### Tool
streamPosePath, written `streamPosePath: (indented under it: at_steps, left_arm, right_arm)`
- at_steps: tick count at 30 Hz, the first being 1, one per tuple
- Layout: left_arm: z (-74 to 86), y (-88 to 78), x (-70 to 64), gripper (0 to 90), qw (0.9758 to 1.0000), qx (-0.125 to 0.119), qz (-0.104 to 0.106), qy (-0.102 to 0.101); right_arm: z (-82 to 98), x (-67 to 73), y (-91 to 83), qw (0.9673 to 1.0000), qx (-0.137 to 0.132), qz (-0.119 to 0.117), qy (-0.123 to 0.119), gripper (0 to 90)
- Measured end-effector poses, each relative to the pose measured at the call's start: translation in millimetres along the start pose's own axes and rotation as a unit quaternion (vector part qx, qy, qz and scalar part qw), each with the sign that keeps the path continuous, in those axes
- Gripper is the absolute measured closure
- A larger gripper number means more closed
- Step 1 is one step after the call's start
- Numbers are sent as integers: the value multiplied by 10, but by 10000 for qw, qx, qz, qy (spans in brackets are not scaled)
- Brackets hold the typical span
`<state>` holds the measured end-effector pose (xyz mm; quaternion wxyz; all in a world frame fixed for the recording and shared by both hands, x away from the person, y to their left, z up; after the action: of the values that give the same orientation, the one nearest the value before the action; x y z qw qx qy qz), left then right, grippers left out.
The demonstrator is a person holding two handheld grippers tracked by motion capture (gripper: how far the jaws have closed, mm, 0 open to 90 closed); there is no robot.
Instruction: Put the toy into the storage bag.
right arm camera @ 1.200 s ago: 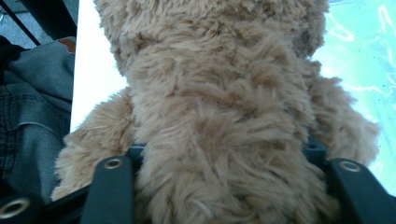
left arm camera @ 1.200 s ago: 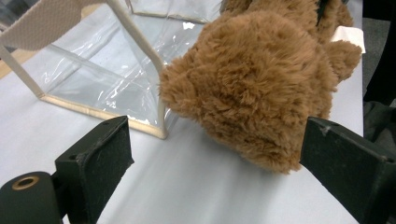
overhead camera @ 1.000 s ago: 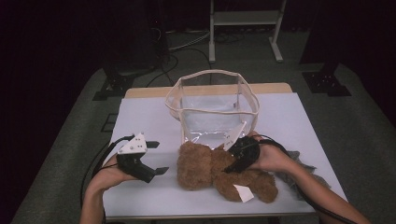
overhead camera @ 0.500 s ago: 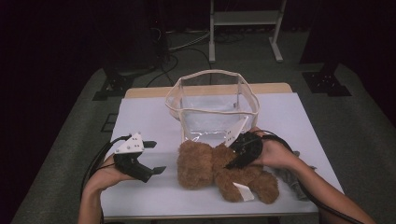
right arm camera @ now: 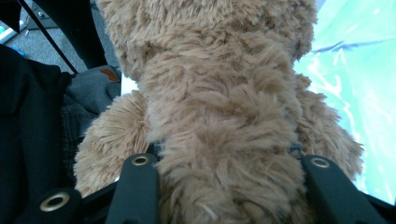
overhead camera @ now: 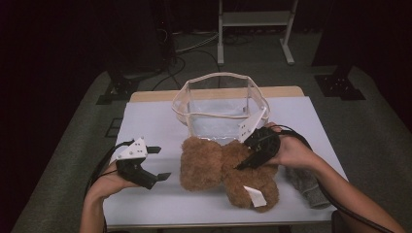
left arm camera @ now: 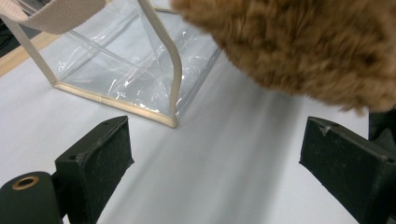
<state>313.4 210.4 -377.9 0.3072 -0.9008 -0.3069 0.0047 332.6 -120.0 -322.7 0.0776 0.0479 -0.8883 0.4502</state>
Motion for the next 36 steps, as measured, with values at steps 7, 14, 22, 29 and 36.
streamPosePath:
  at_steps: [7, 14, 22, 29, 36]
  left_arm:
    - [6, -42, 27, 82, 10000, -28, -56, -41]
    - [6, -34, 24, 82, 10000, -40, -37, -57]
    - [6, -48, 34, 82, 9999, -86, -50, -103]
    - [13, -63, 45, 82, 9999, -115, -16, -105]
    - [17, -74, 47, 82, 9999, -109, -14, -120]
  right_arm:
    - [-115, 36, -193, 9999, -143, -11, -30, 570]
    - [-295, 81, -414, 9996, -244, 50, -101, 569]
    - [-510, 111, -658, 9991, -351, 147, -203, 569]
    - [-806, 118, -930, 9983, -442, 211, -324, 568]
    - [-1050, 101, -1122, 9981, -390, 284, -385, 567]
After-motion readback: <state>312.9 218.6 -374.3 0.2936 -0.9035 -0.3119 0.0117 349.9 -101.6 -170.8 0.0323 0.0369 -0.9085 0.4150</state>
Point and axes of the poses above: each handheld gripper's, and its own axes: y roughly forward along the jaws, z roughly out of its underside, x roughly to its left, the point moved 3 cm from there along y, roughly forward along the jaws, and after that the axes turned 11 degrees about -z, right-handed, at the moved point
